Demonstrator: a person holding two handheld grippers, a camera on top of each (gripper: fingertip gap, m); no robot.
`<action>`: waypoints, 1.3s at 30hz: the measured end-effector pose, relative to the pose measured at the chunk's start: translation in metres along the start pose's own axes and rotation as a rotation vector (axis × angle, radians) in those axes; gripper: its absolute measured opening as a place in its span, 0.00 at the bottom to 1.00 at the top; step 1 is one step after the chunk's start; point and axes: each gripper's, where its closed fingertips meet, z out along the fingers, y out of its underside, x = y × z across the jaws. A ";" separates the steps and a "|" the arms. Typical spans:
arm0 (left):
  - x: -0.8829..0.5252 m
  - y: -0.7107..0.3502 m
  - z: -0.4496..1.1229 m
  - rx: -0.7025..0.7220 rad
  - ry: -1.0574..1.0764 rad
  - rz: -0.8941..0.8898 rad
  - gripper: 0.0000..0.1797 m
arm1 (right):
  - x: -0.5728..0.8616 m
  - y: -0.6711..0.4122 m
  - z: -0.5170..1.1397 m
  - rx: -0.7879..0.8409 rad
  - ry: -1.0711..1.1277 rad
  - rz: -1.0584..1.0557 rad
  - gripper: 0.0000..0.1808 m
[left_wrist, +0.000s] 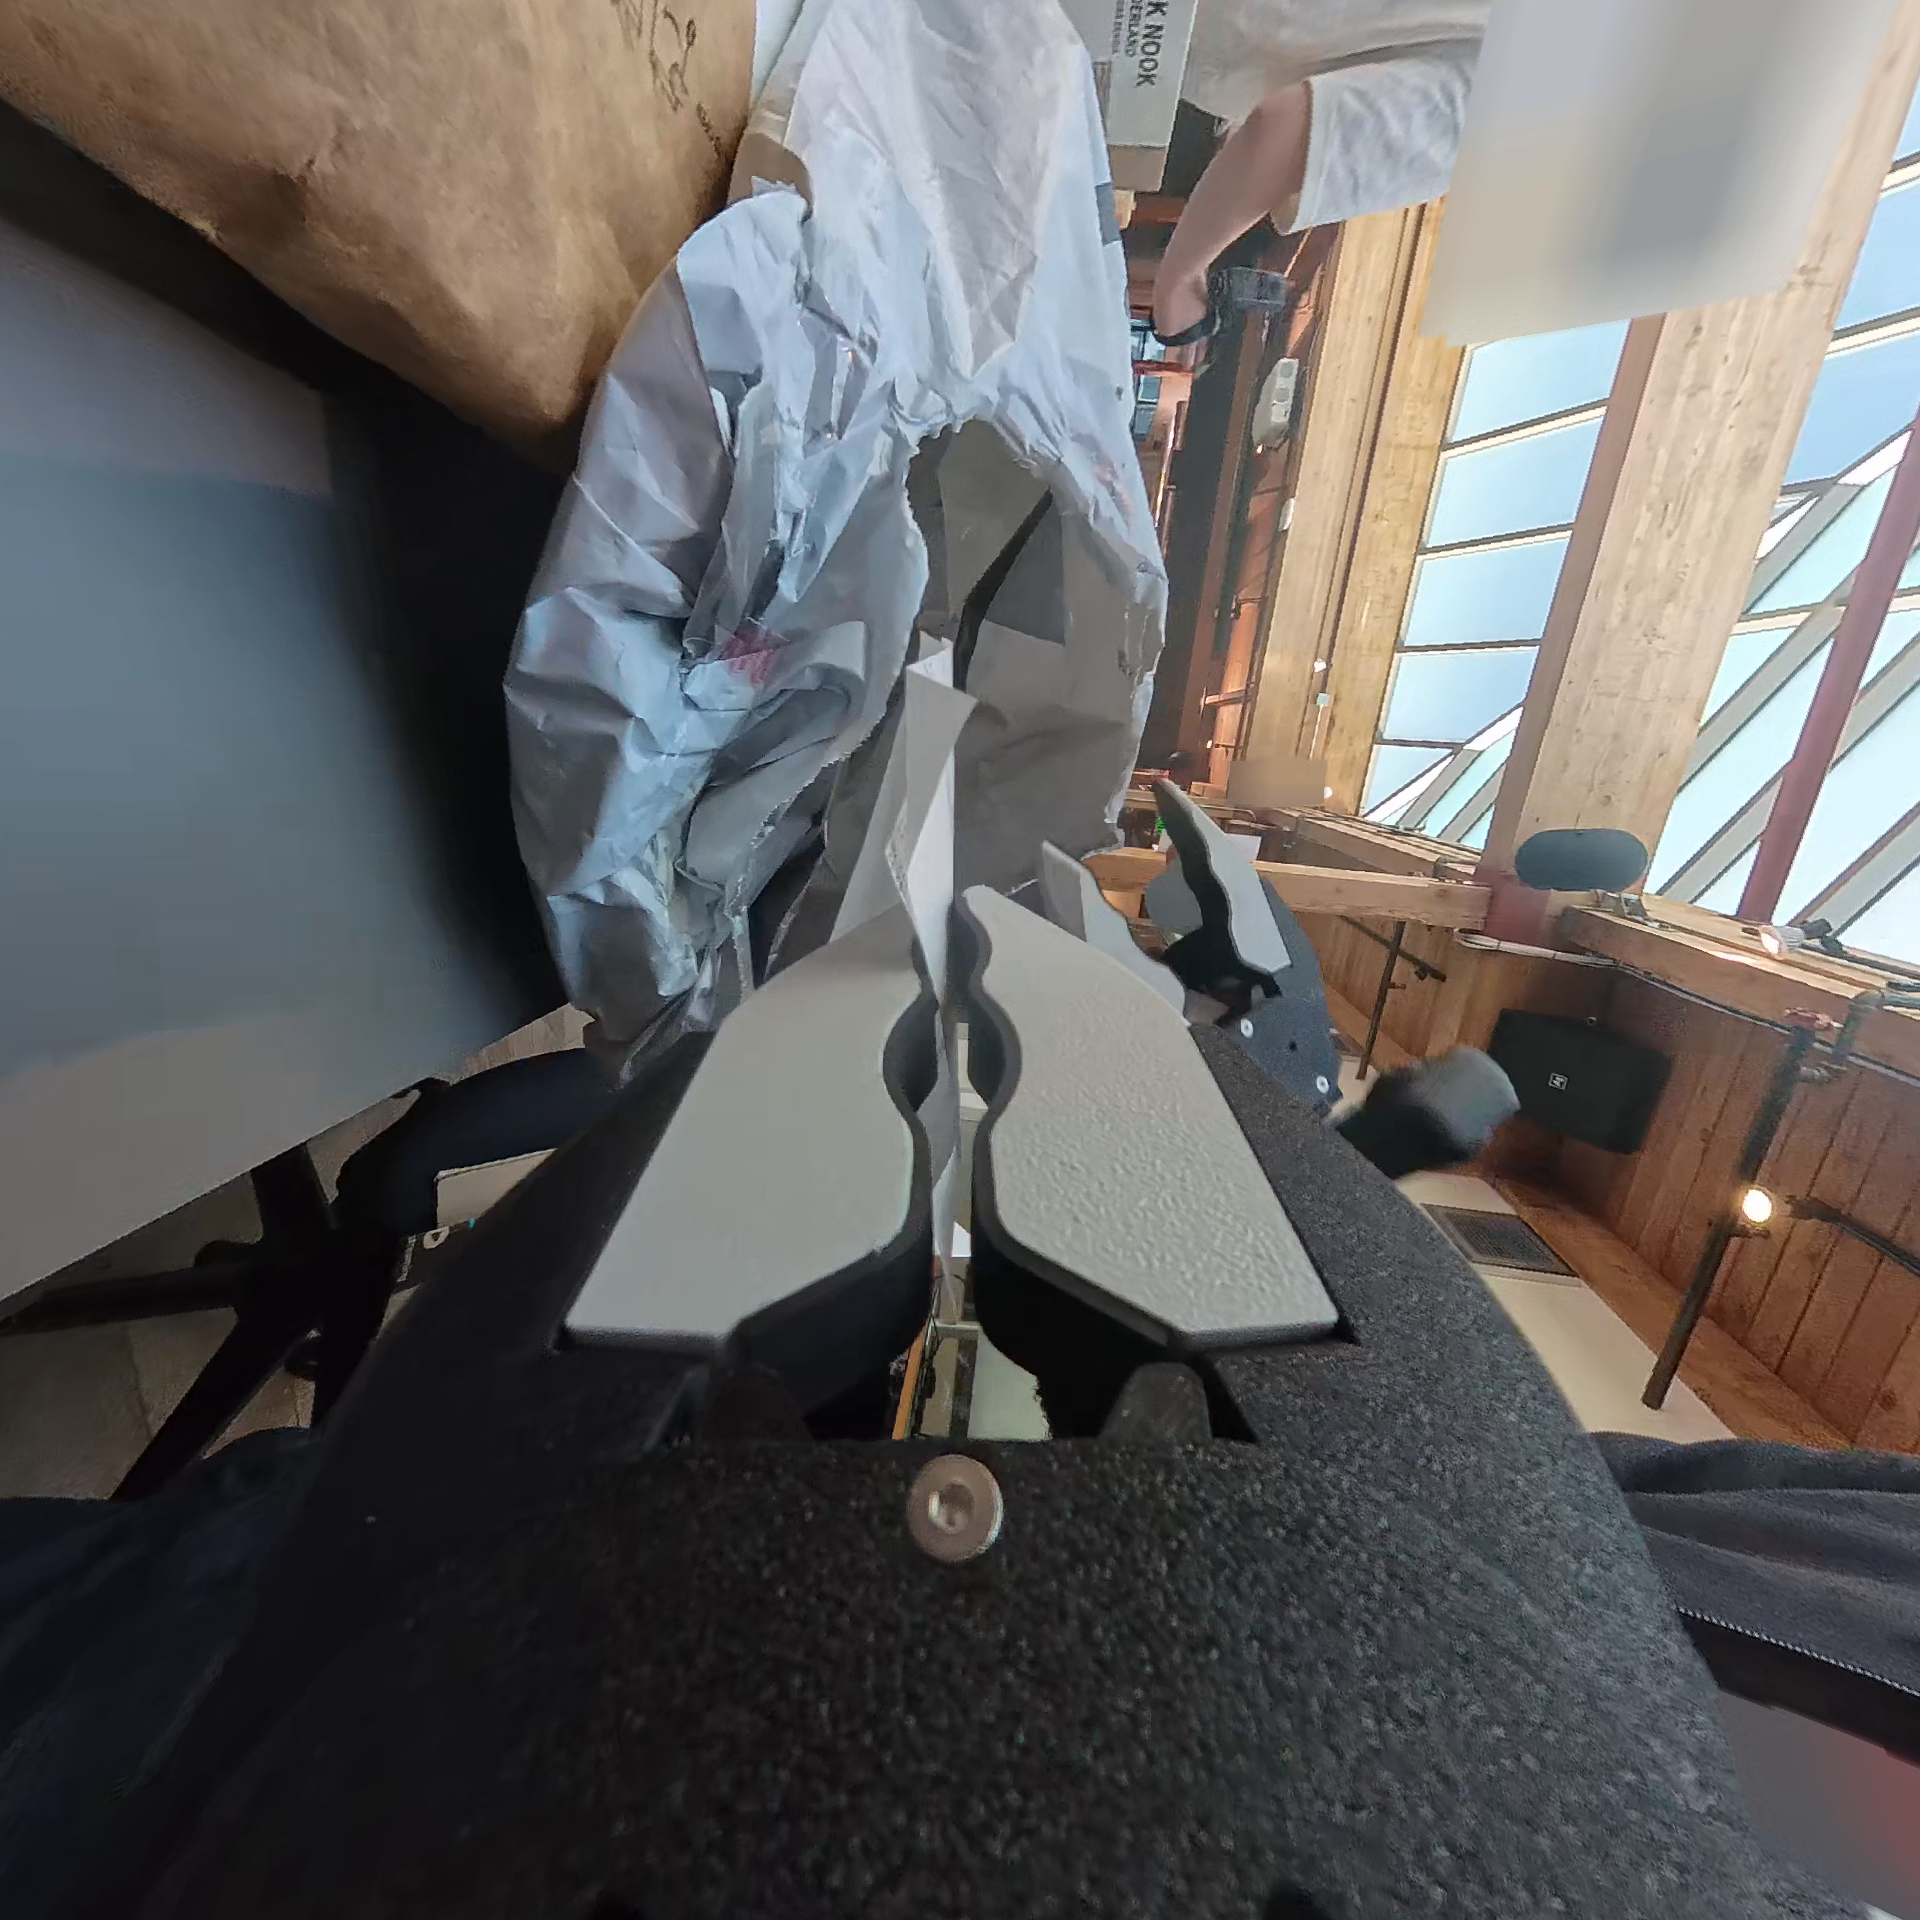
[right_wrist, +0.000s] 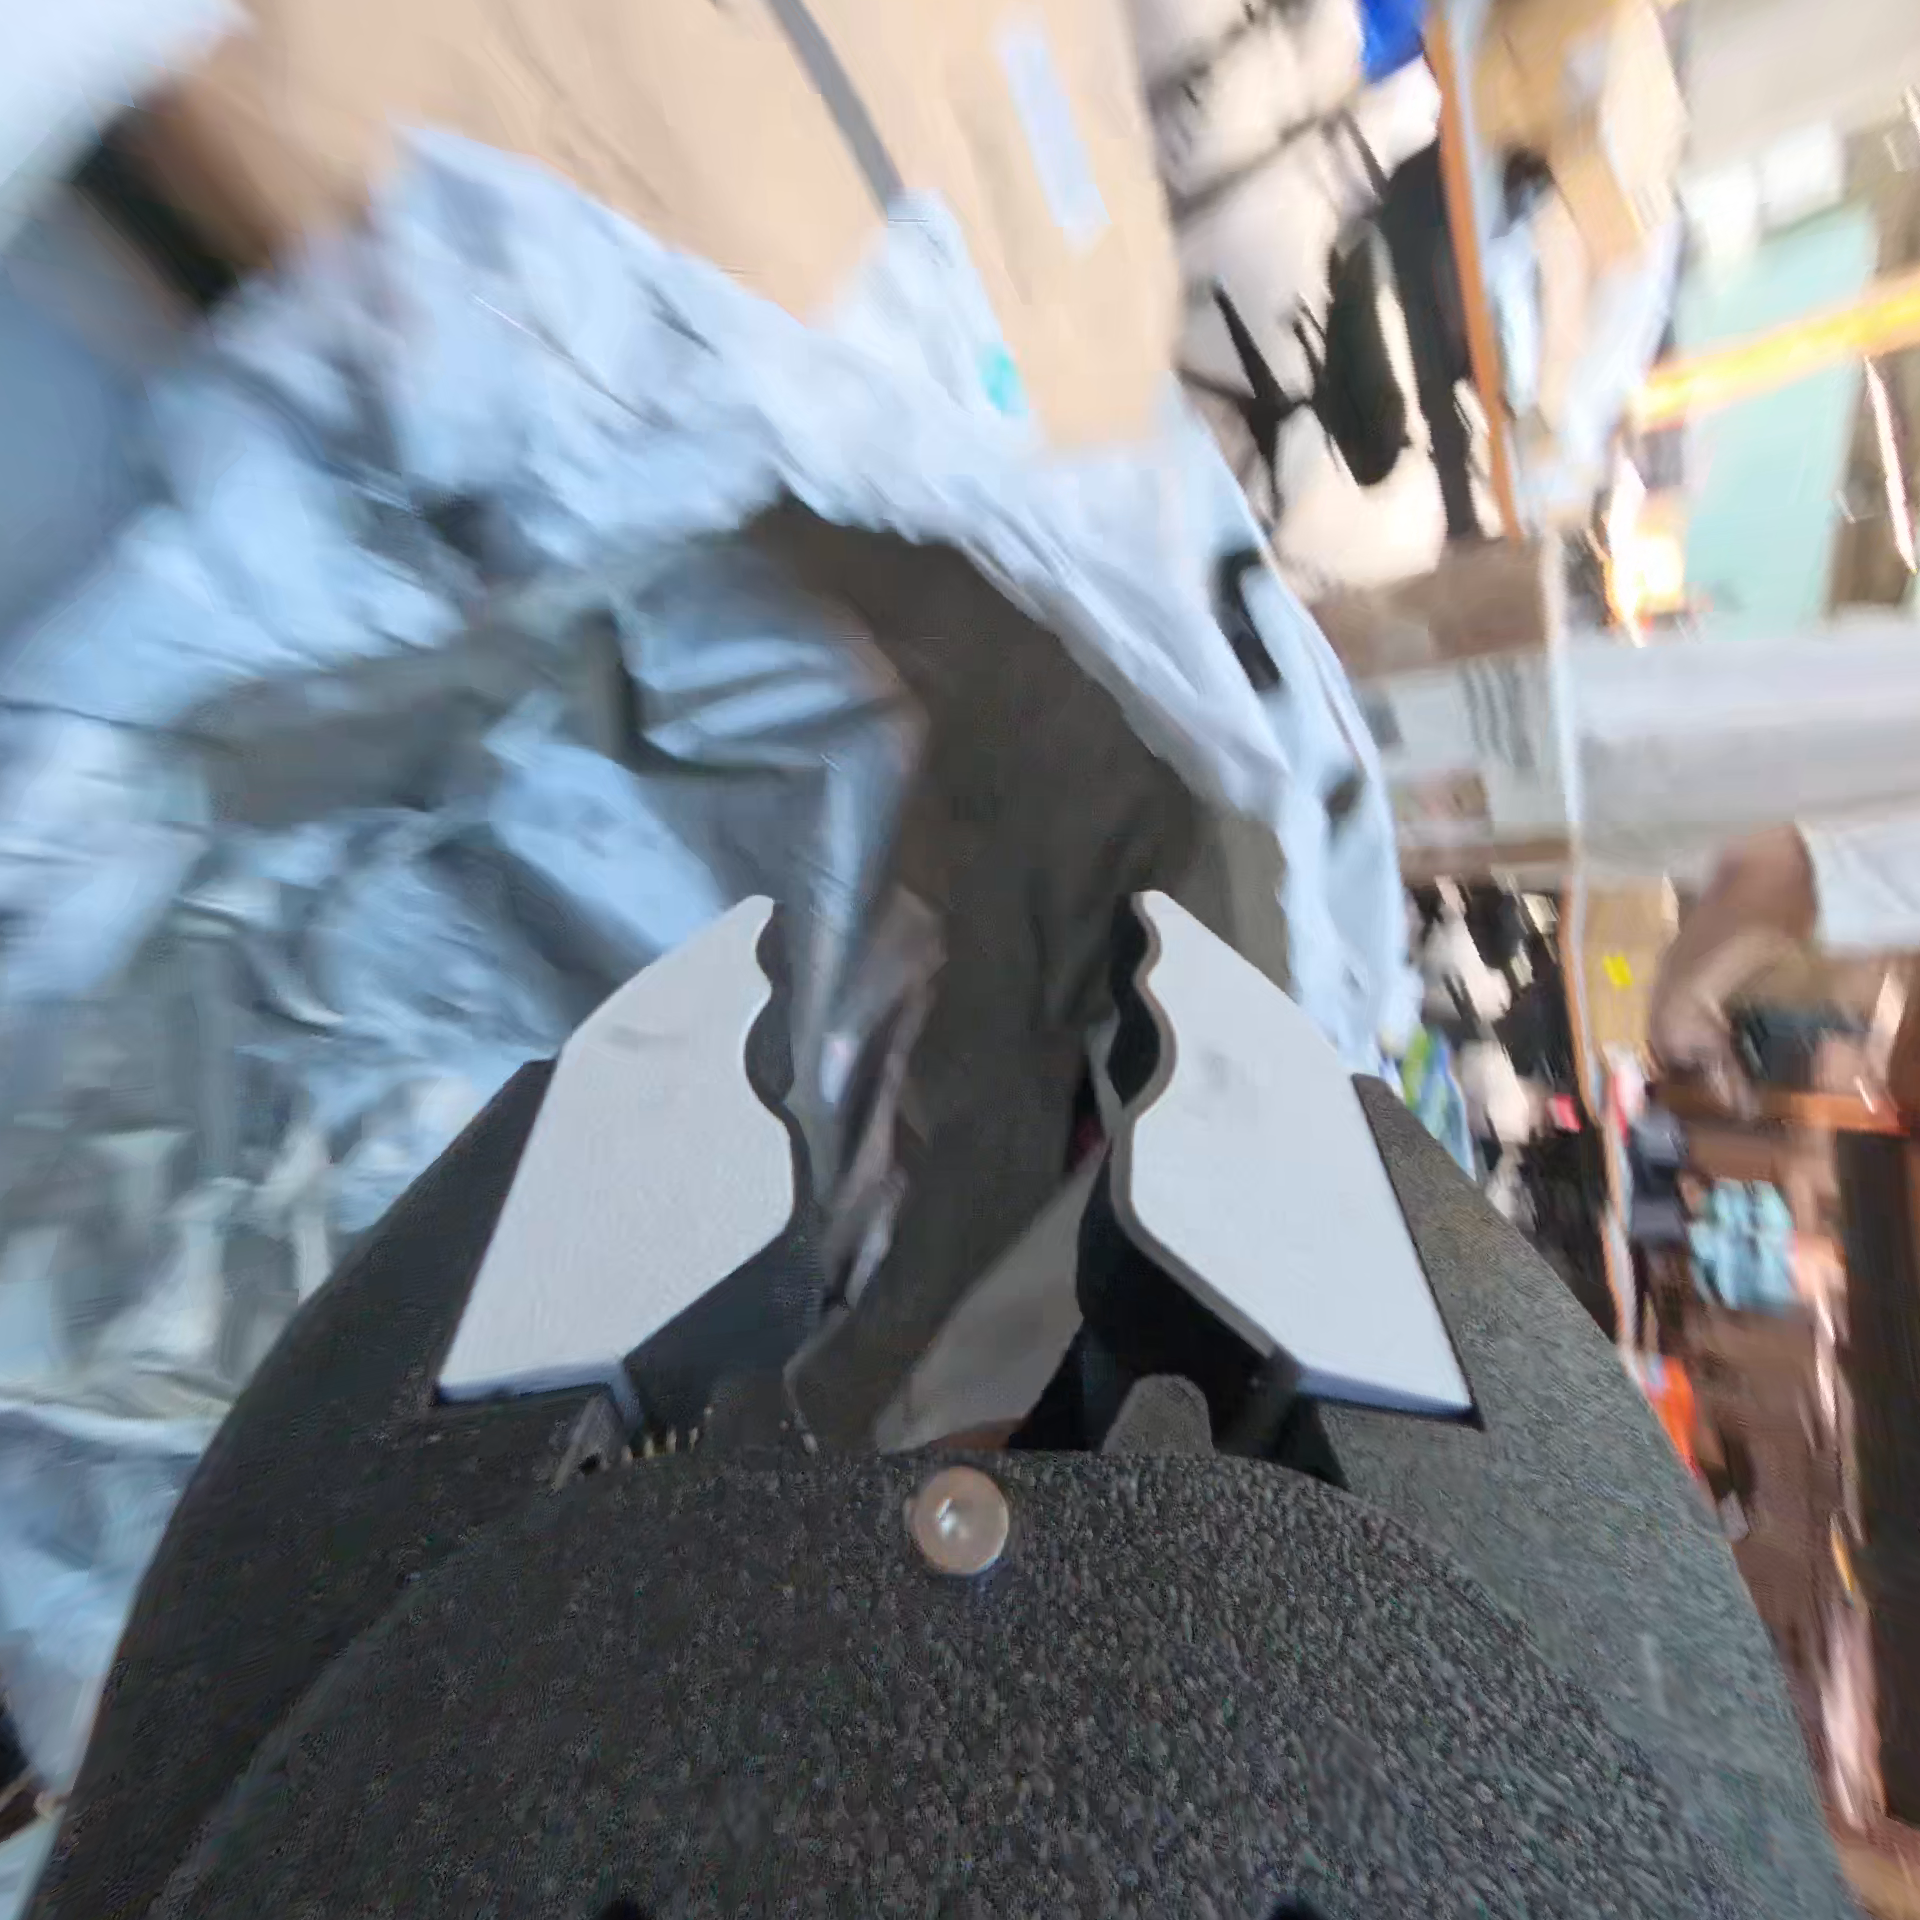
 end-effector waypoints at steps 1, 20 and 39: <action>0.004 0.000 0.000 0.000 0.012 0.001 0.00 | 0.036 0.038 0.000 -0.125 0.115 0.072 0.41; 0.070 0.006 0.002 -0.043 0.178 0.011 0.00 | 0.292 0.100 0.015 -0.496 0.058 0.194 0.00; 0.070 0.001 -0.037 0.004 0.187 0.009 0.00 | 0.243 0.074 -0.001 -0.461 -0.039 0.328 0.04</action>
